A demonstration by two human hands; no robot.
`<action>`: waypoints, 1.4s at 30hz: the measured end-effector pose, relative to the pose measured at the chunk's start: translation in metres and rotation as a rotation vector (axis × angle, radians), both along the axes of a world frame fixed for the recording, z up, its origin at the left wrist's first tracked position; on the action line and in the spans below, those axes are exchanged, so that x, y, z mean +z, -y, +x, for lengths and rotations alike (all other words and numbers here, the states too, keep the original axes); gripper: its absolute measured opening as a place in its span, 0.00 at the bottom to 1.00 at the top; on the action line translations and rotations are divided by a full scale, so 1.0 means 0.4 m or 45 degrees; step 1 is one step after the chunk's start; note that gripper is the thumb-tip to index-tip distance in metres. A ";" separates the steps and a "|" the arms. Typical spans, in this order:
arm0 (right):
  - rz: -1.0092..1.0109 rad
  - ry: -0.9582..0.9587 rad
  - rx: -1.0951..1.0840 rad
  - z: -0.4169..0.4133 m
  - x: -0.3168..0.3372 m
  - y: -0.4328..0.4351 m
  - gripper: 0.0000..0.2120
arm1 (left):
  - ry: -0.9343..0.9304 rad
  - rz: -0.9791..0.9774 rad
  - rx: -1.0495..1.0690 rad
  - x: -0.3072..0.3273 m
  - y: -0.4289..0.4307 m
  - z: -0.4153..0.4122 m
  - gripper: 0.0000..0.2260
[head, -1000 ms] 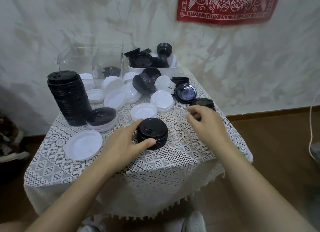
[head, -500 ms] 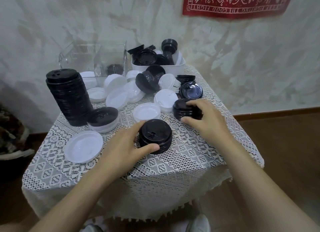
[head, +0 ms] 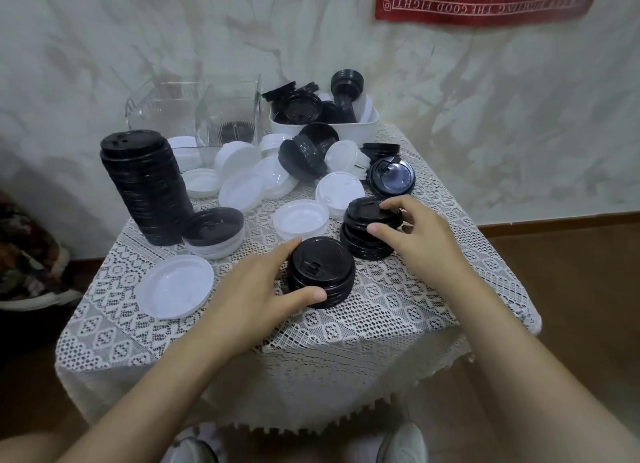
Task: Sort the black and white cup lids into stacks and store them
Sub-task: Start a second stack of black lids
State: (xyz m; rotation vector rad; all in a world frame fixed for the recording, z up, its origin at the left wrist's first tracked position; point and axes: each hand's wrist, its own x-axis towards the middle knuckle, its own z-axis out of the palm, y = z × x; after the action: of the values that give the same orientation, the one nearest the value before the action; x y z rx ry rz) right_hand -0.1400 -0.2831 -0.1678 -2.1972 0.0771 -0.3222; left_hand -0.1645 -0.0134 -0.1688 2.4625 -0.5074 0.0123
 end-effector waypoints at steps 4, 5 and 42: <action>-0.087 -0.023 0.090 -0.009 -0.009 0.006 0.22 | -0.032 -0.006 -0.019 0.010 0.001 -0.005 0.42; -0.161 -0.052 0.126 -0.010 -0.012 0.003 0.25 | -0.038 -0.003 -0.019 0.011 0.001 -0.006 0.43; -0.051 -0.102 0.625 -0.070 0.039 -0.091 0.29 | -0.081 -0.131 -0.073 -0.030 -0.018 0.024 0.39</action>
State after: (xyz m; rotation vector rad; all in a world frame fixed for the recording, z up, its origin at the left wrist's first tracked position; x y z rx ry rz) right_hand -0.1682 -0.2468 -0.1524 -2.1834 -0.4221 0.0403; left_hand -0.1550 -0.0060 -0.1809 2.3397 -0.5361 -0.0616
